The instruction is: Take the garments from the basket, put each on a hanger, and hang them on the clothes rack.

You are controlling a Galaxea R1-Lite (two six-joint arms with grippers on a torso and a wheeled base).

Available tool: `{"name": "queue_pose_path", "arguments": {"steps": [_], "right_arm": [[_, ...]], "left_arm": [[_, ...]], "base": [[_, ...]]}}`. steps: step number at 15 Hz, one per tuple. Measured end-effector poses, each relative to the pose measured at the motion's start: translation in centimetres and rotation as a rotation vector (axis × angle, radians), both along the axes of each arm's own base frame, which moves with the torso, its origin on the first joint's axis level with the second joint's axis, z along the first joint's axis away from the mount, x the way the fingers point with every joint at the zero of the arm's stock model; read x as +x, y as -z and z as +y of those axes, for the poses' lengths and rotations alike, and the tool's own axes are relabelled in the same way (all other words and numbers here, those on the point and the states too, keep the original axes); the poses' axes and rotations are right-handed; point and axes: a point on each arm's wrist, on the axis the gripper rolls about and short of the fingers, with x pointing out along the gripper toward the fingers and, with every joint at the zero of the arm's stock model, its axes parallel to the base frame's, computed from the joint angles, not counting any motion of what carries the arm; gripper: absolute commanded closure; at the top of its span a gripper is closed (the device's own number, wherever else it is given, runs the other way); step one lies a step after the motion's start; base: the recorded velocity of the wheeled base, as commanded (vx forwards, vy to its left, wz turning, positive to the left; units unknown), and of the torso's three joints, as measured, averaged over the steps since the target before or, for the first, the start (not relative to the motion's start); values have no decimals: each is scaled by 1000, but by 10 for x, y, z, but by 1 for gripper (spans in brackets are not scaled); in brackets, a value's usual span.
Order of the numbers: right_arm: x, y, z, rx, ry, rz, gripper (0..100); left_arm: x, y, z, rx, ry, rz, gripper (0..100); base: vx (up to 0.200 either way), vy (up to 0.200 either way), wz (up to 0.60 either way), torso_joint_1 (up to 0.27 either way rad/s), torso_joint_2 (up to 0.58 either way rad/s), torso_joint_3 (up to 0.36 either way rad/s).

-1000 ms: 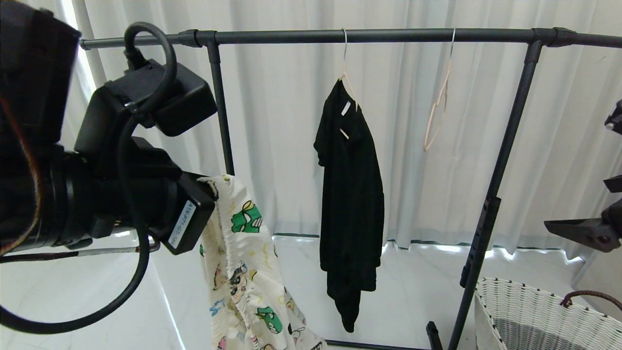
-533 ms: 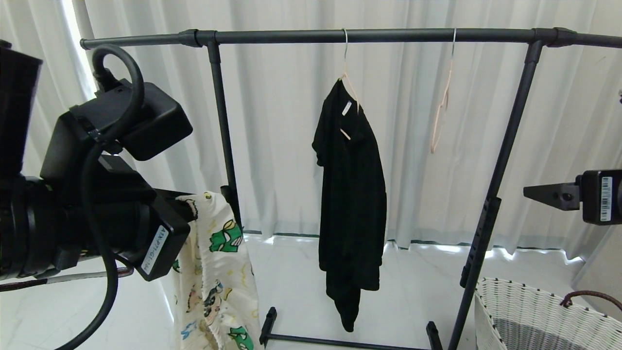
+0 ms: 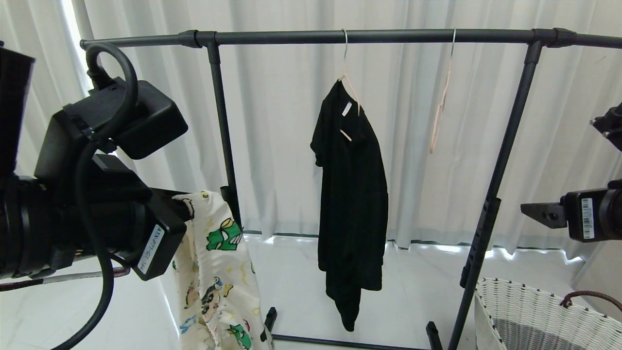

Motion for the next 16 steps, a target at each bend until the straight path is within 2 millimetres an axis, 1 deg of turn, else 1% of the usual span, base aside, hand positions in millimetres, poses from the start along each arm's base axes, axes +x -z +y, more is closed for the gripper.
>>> {"name": "queue_pose_path", "arguments": {"steps": [5,13,15,16], "right_arm": [[1,-1,1,4,-1,-9,0],[3,-4,2,26,-1,-39,0],[4,-4,3,26,-6,-52,0],[4,-3,3,18,-9,-51,0]], "left_arm": [[1,-2,2,-9,-10,-10,100],[2,0,0,-27,-10,-35,100],[3,1,0,-28,-10,-35,100],[3,2,0,-26,-10,-34,100]], "base": [[0,0,0,146,-419,-266],[0,0,0,193,-471,-284],[0,0,0,119,-285,-166],[0,200,0,51,-105,-66]]}}
